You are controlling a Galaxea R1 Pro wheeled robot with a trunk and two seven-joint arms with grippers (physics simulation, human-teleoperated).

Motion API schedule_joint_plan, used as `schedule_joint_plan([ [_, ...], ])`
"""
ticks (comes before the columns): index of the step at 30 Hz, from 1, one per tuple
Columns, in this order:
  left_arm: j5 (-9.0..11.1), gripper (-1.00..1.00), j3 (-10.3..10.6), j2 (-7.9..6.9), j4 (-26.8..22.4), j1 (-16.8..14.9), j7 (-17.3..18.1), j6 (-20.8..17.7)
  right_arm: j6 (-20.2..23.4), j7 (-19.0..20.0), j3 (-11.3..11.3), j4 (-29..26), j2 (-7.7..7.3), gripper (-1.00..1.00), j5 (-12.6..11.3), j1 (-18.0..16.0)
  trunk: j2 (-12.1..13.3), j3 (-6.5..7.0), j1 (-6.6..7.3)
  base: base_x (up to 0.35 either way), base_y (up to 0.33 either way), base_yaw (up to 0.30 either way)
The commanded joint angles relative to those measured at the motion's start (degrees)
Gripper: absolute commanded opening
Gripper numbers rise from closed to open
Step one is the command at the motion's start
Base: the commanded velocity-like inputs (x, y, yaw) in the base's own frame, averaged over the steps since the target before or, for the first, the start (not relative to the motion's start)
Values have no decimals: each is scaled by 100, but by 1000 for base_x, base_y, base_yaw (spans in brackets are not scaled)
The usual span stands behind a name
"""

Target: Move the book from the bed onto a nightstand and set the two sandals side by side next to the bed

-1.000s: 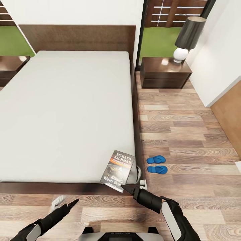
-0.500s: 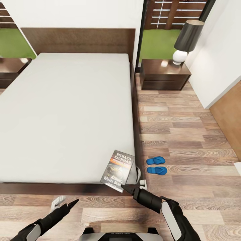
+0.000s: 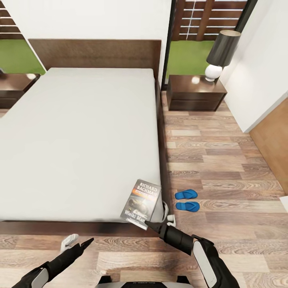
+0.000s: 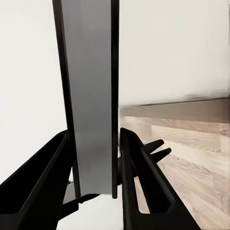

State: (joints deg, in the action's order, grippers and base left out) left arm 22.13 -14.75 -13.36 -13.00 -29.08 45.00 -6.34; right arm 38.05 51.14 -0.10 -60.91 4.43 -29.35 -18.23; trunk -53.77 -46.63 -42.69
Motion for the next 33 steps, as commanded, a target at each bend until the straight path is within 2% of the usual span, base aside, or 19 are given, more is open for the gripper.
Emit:
schedule_joint_plan([
  [1, 49, 100, 0, -7, 2, -2, 26, -60, -32, -4, -5, 8, -1, -100, -18, 1, -3, 6, -1, 0, 0, 0],
  [4, 48, 100, -1, -26, 1, -2, 39, -60, -110, 1, -23, 30, -43, -100, -29, 11, -3, 34, -1, 0, 0, 0],
  [5, 49, 100, -1, -36, 2, -2, 41, -60, -124, 4, -30, 37, -147, -100, -37, 20, -3, 43, -1, 0, 0, 0],
  [6, 48, 100, -1, -64, 2, -2, 46, -60, -136, 7, -36, 51, -411, -100, -49, 32, -3, 52, -1, 0, 0, -15],
  [7, 48, 100, -1, -79, 4, -2, 49, -60, -139, 6, -37, 55, -514, -100, -51, 37, -3, 62, -1, 0, 0, -29],
  [9, 47, 100, -1, -143, 6, -2, 66, -64, -145, 8, -42, 87, -954, -100, -61, 53, -3, 80, -1, 0, 0, -57],
  [10, 47, 100, -1, -160, 12, -2, 69, -65, -147, 8, -44, 110, -1062, -100, -63, 55, -3, 89, -1, 0, 0, -69],
  [12, 32, 100, 0, -246, 127, -2, 84, -68, -153, 8, -51, 397, -1532, -100, -63, 62, -3, 108, -1, 0, 0, -77],
  [13, 28, 100, 2, -258, 154, -2, 93, -68, -156, 6, -53, 490, -1601, -100, -63, 63, -3, 117, -1, 0, 0, -78],
  [14, 12, 100, 8, -297, 212, -2, 241, -68, -214, 4, -62, 874, -1754, -100, -62, 64, -3, 126, -1, 0, 0, -74],
  [15, -6, 100, 16, -321, 233, -2, 429, -67, -334, 3, -70, 1197, -1820, -100, -60, 66, -3, 136, -1, 0, 0, -73],
  [16, -101, 100, 49, -344, 257, -2, 745, -62, -704, 2, -84, 1808, -1887, -100, -61, 66, -3, 145, -1, 0, 0, -74],
  [17, -278, 100, 101, -356, 276, -2, 944, -57, -1133, 1, -103, 2396, -1952, -100, -61, 66, -3, 154, -1, 0, 0, -79],
  [19, -574, 100, 141, -362, 351, -2, 1045, -43, -1555, 1, -121, 2964, -2044, -100, -63, 69, -3, 173, -1, 0, 0, -84],
  [20, -796, 100, 156, -361, 436, 0, 1084, 0, -1784, 1, -127, 3296, -2088, -100, -66, 67, -3, 182, -1, 0, 0, -92],
  [22, -1158, 100, 172, -354, 600, 3, 1124, 234, -2078, 1, -133, 3762, -2136, -100, -69, 67, -3, 200, -1, 0, 0, -99],
  [23, -1269, 100, 178, -347, 672, 3, 1137, 399, -2159, 4, -132, 3885, -2150, -100, -69, 66, -3, 210, -1, 0, 0, -103],
  [27, -1446, 100, 185, -333, 961, 5, 1157, 864, -2278, 8, -124, 4086, -2165, -100, -70, 65, -3, 247, -1, 0, 0, -98],
  [33, -1473, 100, 186, -326, 1055, 6, 1160, 977, -2301, 10, -122, 4153, -2174, -100, -64, 65, -3, 302, -1, 0, 0, -82],
])
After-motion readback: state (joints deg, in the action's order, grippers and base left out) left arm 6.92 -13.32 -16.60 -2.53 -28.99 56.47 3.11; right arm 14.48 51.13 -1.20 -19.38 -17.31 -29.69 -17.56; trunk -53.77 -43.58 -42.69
